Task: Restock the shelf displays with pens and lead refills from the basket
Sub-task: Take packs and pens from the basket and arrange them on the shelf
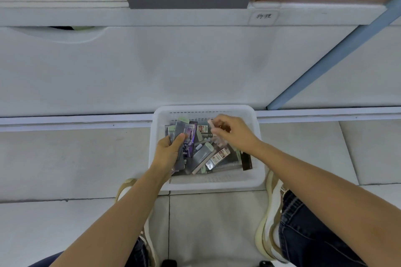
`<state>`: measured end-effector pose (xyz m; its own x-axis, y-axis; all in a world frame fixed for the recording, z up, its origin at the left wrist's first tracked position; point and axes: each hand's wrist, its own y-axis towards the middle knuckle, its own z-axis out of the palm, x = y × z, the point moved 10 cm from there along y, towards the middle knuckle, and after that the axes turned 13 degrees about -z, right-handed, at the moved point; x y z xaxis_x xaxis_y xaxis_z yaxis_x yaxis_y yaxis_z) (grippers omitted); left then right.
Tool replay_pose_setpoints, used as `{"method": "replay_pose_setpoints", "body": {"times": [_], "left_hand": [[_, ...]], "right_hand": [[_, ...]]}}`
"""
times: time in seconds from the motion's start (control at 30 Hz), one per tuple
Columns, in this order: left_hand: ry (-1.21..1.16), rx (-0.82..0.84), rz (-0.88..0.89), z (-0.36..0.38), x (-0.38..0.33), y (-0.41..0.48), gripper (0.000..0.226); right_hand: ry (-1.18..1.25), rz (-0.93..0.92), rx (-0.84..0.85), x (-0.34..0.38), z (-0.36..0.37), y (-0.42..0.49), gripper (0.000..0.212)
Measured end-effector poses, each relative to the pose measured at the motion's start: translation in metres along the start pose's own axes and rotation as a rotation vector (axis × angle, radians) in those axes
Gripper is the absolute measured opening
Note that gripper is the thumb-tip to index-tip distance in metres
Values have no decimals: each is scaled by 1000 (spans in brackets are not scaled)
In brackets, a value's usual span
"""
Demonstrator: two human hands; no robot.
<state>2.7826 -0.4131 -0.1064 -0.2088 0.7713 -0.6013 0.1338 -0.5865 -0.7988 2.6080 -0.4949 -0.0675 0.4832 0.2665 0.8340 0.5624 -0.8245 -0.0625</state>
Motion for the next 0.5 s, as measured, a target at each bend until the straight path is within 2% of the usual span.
{"method": "replay_pose_setpoints", "body": {"times": [0.17,0.27,0.33,0.4,0.5], "left_hand": [[-16,-5,70,6,-45,-37,20],[-154,32,90,9,-70,-68,23],[-242,49,98,8,-86,-89,26],[-291,71,132,6,-102,-111,20],[-362,130,233,5,-129,-147,22]], "right_hand": [[499,-37,-291,64,-58,20,6],[723,-82,-418,94,-89,18,7],[791,-101,-439,111,-101,11,8],[819,-115,-429,128,-108,3,10],[783,-152,-366,156,-118,-9,17]]}}
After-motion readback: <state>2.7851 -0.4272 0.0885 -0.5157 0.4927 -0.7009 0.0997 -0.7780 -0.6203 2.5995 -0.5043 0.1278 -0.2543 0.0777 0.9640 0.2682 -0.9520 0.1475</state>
